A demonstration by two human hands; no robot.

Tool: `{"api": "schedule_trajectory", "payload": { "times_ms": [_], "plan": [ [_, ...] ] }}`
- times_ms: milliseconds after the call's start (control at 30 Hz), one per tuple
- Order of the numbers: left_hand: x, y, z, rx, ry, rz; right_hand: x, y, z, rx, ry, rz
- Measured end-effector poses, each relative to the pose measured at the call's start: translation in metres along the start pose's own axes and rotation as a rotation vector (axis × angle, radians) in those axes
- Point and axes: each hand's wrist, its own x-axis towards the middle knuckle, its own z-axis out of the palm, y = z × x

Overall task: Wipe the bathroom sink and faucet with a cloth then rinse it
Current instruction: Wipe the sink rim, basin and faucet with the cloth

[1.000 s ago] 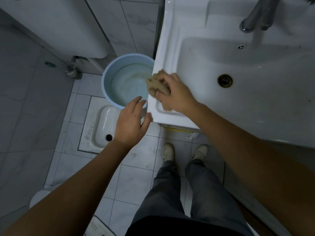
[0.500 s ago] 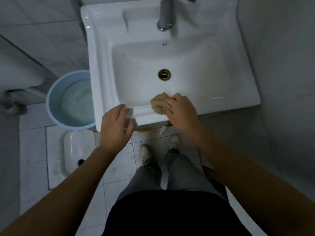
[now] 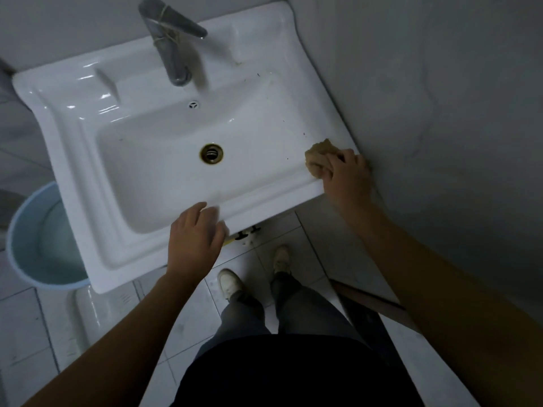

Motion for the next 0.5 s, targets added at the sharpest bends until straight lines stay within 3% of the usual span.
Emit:
{"api": "schedule_trajectory", "payload": {
  "times_ms": [133, 500],
  "plan": [
    [0.016, 0.011, 0.009, -0.063, 0.048, -0.095, 0.023, 0.003, 0.005, 0.031, 0.009, -0.048],
    [0.031, 0.013, 0.019, 0.05, 0.138, -0.172, 0.114, -0.035, 0.024, 0.065, 0.04, -0.191]
  ]
}}
